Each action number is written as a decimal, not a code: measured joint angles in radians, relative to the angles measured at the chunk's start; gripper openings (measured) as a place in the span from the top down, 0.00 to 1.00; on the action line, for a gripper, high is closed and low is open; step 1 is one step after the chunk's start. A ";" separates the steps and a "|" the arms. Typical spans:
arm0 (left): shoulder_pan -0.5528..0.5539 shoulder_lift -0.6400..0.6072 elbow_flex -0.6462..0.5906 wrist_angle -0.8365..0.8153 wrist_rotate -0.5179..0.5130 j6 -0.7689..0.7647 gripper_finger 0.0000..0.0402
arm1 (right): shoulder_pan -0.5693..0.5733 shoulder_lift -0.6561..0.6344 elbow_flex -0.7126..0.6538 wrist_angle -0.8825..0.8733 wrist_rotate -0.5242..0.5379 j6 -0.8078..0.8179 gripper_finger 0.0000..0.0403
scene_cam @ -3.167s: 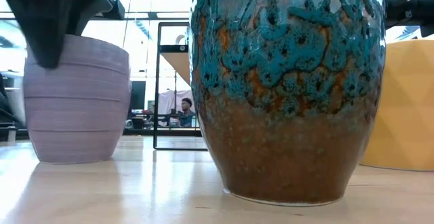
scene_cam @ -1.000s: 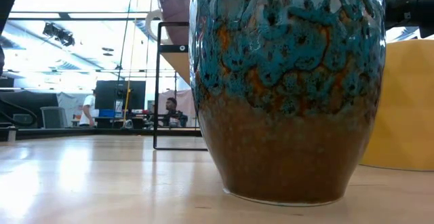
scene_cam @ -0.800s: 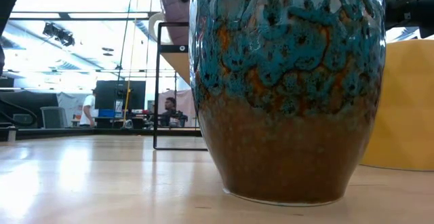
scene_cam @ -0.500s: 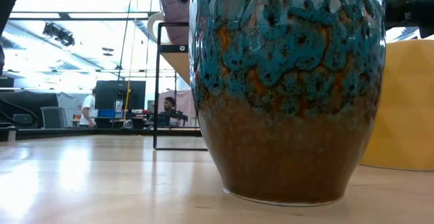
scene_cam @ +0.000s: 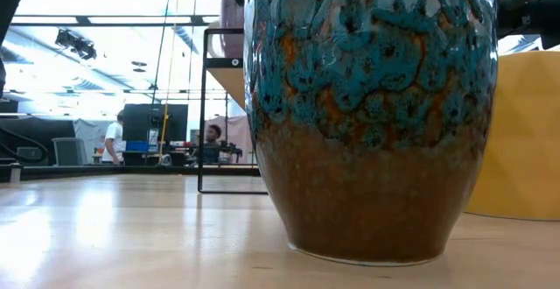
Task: Place coffee mugs
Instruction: Put the purple patterned mug on the shelf, then put the green patterned mug on the shelf
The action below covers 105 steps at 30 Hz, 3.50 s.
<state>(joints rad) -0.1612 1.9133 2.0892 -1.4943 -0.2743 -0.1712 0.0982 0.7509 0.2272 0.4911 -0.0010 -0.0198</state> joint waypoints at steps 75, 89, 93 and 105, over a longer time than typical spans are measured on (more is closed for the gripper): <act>-0.277 -0.586 -0.826 0.931 -0.416 -0.022 0.64 | 0.020 0.057 0.001 -0.060 0.091 -0.005 0.71; -0.316 -0.950 -1.488 1.848 -0.404 0.394 0.65 | 0.016 0.132 0.193 -0.483 0.494 0.086 0.71; -0.311 -0.962 -1.581 2.072 -0.403 0.441 0.65 | -0.005 0.204 0.304 -0.637 0.517 0.152 0.71; -0.273 -0.961 -1.851 2.592 -0.343 0.691 0.65 | -0.112 0.359 0.465 -0.942 0.397 0.252 0.66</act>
<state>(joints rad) -0.4339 0.9527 0.2377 1.0979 -0.6170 0.5193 -0.0141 1.1095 0.6919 -0.4513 0.3964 0.2324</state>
